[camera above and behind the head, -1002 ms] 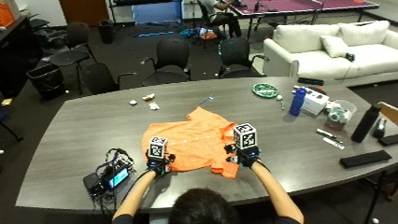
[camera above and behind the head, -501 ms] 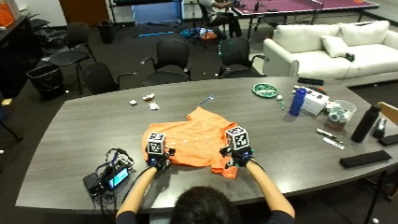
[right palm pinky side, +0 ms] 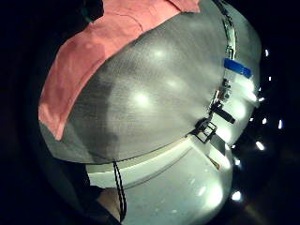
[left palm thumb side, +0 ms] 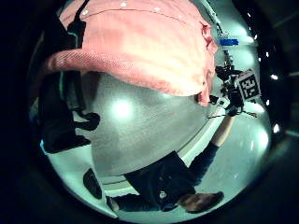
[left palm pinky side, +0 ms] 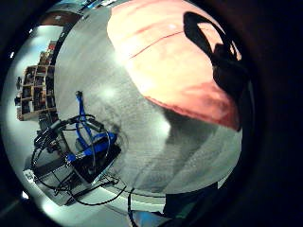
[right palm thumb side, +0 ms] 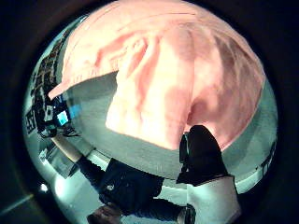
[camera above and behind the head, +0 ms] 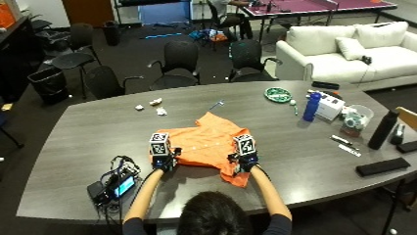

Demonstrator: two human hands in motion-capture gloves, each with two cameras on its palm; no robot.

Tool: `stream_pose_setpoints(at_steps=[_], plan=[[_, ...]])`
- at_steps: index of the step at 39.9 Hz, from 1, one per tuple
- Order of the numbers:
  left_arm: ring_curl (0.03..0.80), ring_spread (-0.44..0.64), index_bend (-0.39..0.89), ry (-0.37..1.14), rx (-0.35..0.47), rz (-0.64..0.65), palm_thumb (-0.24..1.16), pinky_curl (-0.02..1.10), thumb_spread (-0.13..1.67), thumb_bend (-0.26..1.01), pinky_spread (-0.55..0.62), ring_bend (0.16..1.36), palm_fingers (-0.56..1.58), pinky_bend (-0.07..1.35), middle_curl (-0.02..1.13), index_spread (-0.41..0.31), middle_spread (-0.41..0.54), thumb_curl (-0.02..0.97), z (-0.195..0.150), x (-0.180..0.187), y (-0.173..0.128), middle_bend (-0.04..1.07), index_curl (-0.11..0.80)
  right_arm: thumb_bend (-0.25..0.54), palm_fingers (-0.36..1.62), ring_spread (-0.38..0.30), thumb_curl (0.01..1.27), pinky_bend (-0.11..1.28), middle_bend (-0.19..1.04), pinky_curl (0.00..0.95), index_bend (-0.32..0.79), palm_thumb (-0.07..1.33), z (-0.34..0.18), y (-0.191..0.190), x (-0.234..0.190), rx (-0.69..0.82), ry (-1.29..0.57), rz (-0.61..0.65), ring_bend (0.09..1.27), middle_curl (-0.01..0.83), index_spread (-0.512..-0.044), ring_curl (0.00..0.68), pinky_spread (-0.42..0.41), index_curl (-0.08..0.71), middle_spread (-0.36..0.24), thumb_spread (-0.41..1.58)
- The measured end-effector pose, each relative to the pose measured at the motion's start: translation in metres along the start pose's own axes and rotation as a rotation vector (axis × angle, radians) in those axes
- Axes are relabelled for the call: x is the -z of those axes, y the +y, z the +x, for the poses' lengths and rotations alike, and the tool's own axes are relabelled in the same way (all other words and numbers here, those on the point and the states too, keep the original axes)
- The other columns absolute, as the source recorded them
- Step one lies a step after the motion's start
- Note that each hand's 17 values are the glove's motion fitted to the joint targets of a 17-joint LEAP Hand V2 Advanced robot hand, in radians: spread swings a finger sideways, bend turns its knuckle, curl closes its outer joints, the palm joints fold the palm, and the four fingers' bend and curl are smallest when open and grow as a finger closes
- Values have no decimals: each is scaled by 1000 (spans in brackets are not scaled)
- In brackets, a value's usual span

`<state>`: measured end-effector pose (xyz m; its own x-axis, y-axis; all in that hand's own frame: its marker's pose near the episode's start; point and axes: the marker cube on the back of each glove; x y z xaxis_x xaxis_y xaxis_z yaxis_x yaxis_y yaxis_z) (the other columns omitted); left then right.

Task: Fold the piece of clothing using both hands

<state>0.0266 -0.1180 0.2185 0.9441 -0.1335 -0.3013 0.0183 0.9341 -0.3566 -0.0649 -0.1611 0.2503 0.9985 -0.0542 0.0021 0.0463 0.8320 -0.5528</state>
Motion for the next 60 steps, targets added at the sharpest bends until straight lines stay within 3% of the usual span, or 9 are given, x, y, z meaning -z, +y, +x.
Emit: stream_pose_setpoints(at_steps=[17, 20, 26, 31, 39, 45, 51, 56, 60], plan=[[394, -237, 155, 101, 22, 56, 754, 405, 1396, -4, -245, 323, 1103, 200, 484, -230, -249, 483, 2, 54, 7, 296, 469, -23, 238, -42, 425, 553, 182, 378, 131, 740, -6, -29, -8, 47, -119, 5, 469, 354, -227, 373, 94, 227, -46, 1053], [396, -236, 157, 89, 36, 58, 751, 405, 1406, -3, -245, 318, 1099, 196, 489, -229, -250, 479, -1, 55, 7, 291, 469, -23, 331, -65, 426, 527, 197, 361, 144, 744, -6, -37, -3, 38, -125, 98, 487, 358, -236, 367, 89, 231, -65, 1043], [398, -234, 158, 71, 40, 66, 752, 407, 1421, -2, -246, 308, 1099, 195, 495, -229, -252, 471, -10, 45, 8, 280, 469, 33, 933, -178, 456, 511, 273, 332, 170, 889, -2, -41, 5, -62, -1, 277, 577, 390, -266, 370, -115, 257, -144, 1040], [398, -225, 160, 154, -235, 50, 752, 408, 1428, -3, -246, 295, 1096, 193, 501, -229, -249, 466, -1, 27, 22, 276, 469, 87, 1217, -221, 471, 521, 319, 357, 225, 1004, 0, -23, 8, -49, 56, 278, 573, 430, -264, 405, -258, 327, -194, 1091], [396, -206, 168, 39, -114, 11, 745, 407, 1443, -4, -240, 264, 1095, 187, 509, -224, -248, 456, -23, 16, 63, 272, 475, 92, 1256, -250, 461, 546, 327, 383, 174, 1040, 2, 25, 28, 5, 119, 312, 593, 465, -264, 443, -334, 377, -228, 1171], [400, -208, 168, 107, -282, 126, 743, 401, 1449, -3, -236, 267, 1113, 176, 517, -221, -248, 451, -32, 17, 73, 280, 481, 75, 1270, -253, 460, 568, 341, 388, 152, 1044, 3, 45, 29, 123, 138, 291, 611, 484, -267, 454, -360, 386, -239, 1187], [413, -237, 181, 202, -341, 146, 744, 394, 1424, -8, -242, 313, 1171, 174, 533, -226, -255, 468, -39, 45, 105, 311, 494, 4, 1237, -254, 505, 565, 351, 391, 145, 1014, -3, 97, 61, 179, 146, 336, 632, 502, -262, 466, -357, 389, -239, 1016], [422, -249, 197, 261, -276, 116, 763, 390, 1364, -6, -243, 332, 1189, 173, 548, -236, -256, 505, -43, 65, 77, 341, 513, -22, 1241, -255, 552, 563, 356, 394, 163, 1016, 2, 84, 92, 113, 137, 328, 627, 513, -256, 470, -352, 401, -238, 876], [428, -254, 202, 224, -125, -54, 787, 390, 1297, -6, -245, 339, 1189, 180, 555, -242, -259, 542, -42, 57, 44, 356, 526, -28, 1241, -255, 582, 560, 353, 394, 169, 1012, 1, 49, 103, 23, 109, 254, 620, 518, -255, 472, -354, 412, -239, 781]])
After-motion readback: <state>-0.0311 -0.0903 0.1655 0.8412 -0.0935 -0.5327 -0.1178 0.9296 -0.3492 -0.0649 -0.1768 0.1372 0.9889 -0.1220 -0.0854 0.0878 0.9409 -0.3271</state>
